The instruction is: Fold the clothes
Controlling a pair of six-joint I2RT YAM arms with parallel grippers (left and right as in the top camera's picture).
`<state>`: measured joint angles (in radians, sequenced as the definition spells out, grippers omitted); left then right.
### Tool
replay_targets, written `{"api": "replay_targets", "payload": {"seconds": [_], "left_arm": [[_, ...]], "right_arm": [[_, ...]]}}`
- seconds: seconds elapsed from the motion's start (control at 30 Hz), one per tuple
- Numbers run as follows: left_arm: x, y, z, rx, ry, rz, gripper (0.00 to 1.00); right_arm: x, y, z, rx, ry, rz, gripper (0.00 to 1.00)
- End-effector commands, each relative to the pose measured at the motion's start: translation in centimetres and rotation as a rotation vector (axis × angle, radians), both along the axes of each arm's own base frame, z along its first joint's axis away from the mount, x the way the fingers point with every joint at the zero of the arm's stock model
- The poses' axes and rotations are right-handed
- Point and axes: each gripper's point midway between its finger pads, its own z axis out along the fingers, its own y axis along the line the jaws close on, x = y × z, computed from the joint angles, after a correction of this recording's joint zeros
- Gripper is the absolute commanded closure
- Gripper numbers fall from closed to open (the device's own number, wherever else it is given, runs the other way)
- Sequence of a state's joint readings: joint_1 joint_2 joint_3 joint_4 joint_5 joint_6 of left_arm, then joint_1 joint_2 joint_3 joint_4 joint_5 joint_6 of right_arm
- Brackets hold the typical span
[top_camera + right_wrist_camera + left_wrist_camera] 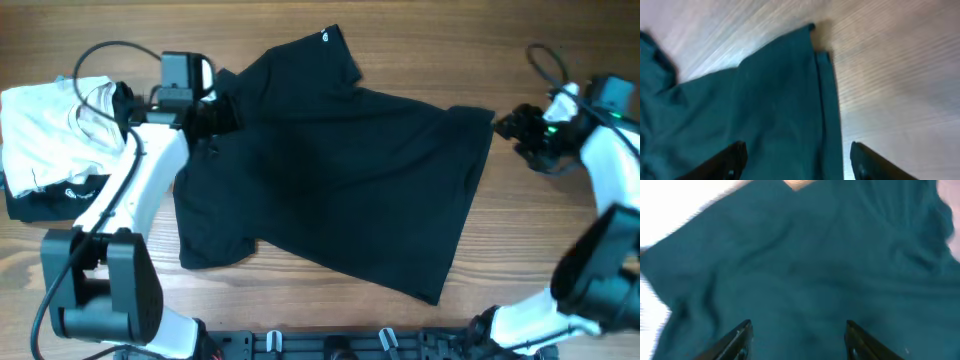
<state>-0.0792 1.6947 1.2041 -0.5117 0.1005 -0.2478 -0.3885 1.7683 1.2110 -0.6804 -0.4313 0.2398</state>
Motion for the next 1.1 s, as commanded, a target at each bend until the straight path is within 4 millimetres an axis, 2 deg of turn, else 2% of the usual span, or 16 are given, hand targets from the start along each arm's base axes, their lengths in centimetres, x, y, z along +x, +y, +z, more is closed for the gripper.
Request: {"api": "replay_targets", "payload": {"seconds": [0.0,0.13,0.27,0.33,0.37,0.4,0.47,0.53,0.63,0.67,0.7,0.73,0.87,0.9,1.0,1.07], "left_arm": [[-2.3,-4.1,-0.1,0.006,0.043,-0.161,0.38],[-3.5,-4.7,-0.7,0.010,0.094,-0.178,0.38],[-3.4,-4.7,-0.7,0.010,0.090,-0.178,0.37],[-3.4,-4.7,-0.7,0.010,0.090,-0.178,0.37],[-3.5,-4.6,-0.7,0.011,0.094,-0.178,0.37],[-3.6,-4.6,-0.7,0.011,0.098,-0.178,0.37],[-3.6,-4.6,-0.8,0.011,0.099,-0.178,0.37],[-3.6,-4.6,-0.7,0.010,0.096,-0.178,0.37],[-3.3,-4.7,-0.6,0.009,0.082,-0.178,0.34],[-3.3,-4.7,-0.6,0.009,0.083,-0.178,0.31],[-3.3,-4.7,-0.6,0.009,0.082,-0.178,0.28],[-3.3,-4.7,-0.6,0.008,0.082,-0.179,0.26],[-2.2,-6.3,0.4,0.006,-0.012,-0.337,0.30],[-1.7,-6.6,0.6,0.043,-0.053,-0.403,0.42],[0.0,-8.1,-0.4,0.110,-0.129,-0.537,0.61],[1.5,-9.0,-2.2,0.118,-0.157,-0.560,0.67]], "right_arm": [[1.5,0.2,-4.7,-0.039,0.058,-0.024,0.29],[3.0,-0.2,-6.5,-0.052,0.023,-0.015,0.27],[3.5,1.7,-8.8,-0.049,0.045,0.029,0.35],[3.1,1.8,-9.9,-0.095,0.087,0.033,0.67],[2.6,0.6,-9.7,-0.167,0.117,0.002,0.91],[1.9,-1.4,-9.2,-0.241,0.155,-0.061,0.96],[1.3,-4.9,-7.4,-0.368,0.169,-0.136,0.96],[1.5,-8.9,-4.1,-0.475,0.118,-0.209,0.95],[0.7,-13.9,-0.6,-0.534,0.071,-0.344,0.96],[-0.1,-15.7,-0.3,-0.556,0.077,-0.391,0.88],[-0.1,-16.4,-0.2,-0.550,0.063,-0.401,0.28],[0.1,-16.5,0.0,-0.526,0.040,-0.364,0.04],[2.3,-13.1,3.2,-0.303,-0.144,-0.265,0.01],[2.8,-11.3,6.0,-0.251,-0.225,-0.223,0.00],[1.8,-5.9,12.7,-0.074,-0.361,-0.164,0.01],[0.2,-2.7,15.4,-0.017,-0.391,-0.100,0.02]]}}
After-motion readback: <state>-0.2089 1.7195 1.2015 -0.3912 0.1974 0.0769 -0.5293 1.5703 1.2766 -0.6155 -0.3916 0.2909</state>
